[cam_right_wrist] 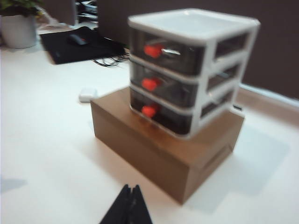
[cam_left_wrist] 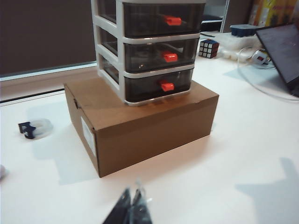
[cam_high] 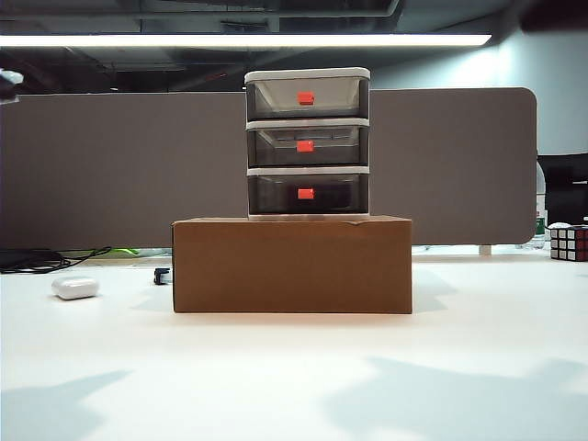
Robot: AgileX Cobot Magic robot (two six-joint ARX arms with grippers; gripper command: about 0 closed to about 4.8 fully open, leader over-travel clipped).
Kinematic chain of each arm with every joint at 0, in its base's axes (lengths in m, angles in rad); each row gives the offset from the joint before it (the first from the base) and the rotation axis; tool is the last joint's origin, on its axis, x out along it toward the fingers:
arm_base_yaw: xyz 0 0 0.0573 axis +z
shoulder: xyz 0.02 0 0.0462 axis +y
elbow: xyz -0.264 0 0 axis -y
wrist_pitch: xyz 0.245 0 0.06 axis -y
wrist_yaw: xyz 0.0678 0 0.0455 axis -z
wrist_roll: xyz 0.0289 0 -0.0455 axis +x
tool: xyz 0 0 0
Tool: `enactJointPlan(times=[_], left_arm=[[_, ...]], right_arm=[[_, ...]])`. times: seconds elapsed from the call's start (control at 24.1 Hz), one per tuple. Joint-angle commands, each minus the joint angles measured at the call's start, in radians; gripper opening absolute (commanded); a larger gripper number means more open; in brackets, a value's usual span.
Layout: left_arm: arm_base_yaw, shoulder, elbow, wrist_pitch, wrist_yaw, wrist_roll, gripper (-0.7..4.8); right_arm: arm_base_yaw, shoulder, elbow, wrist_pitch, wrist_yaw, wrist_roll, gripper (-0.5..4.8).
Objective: Open the third layer of the drawer on the table, pick up a pack of napkins on the table and put it in, and finally close the drawer.
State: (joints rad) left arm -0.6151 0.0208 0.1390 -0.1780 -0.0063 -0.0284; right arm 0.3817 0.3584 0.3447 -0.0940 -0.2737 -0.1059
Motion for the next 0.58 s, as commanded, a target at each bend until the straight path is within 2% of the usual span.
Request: enactJointPlan(times=[0.04, 0.33, 0.5, 0.54, 0.58], left_arm=[[0.004, -0.018, -0.013, -0.01, -0.019, -0.028, -0.06], [0.006, -0.018, -0.013, -0.042, -0.101, -0.13, -0.06], [0.006, -0.018, -0.013, -0.042, -0.11, -0.098, -0.06], [0.007, -0.018, -0.026, -0.013, -0.113, -0.029, -0.06], [0.008, -0.018, -0.036, 0.005, -0.113, -0.022, -0.06]], right_arm=[[0.001, -0.123, -0.085, 0.009, 0.037, 0.058, -0.06], [0.01, -0.36, -0.217, -0.059, 0.083, 0.084, -0.06], [0.012, -0.344, -0.237, -0.095, 0.081, 0.069, -0.06], [0.012, -0.347, -0.259, -0.076, 0.08, 0.068, -0.06], [0.013, -0.351, -0.273, -0.062, 0.08, 0.069, -0.06]])
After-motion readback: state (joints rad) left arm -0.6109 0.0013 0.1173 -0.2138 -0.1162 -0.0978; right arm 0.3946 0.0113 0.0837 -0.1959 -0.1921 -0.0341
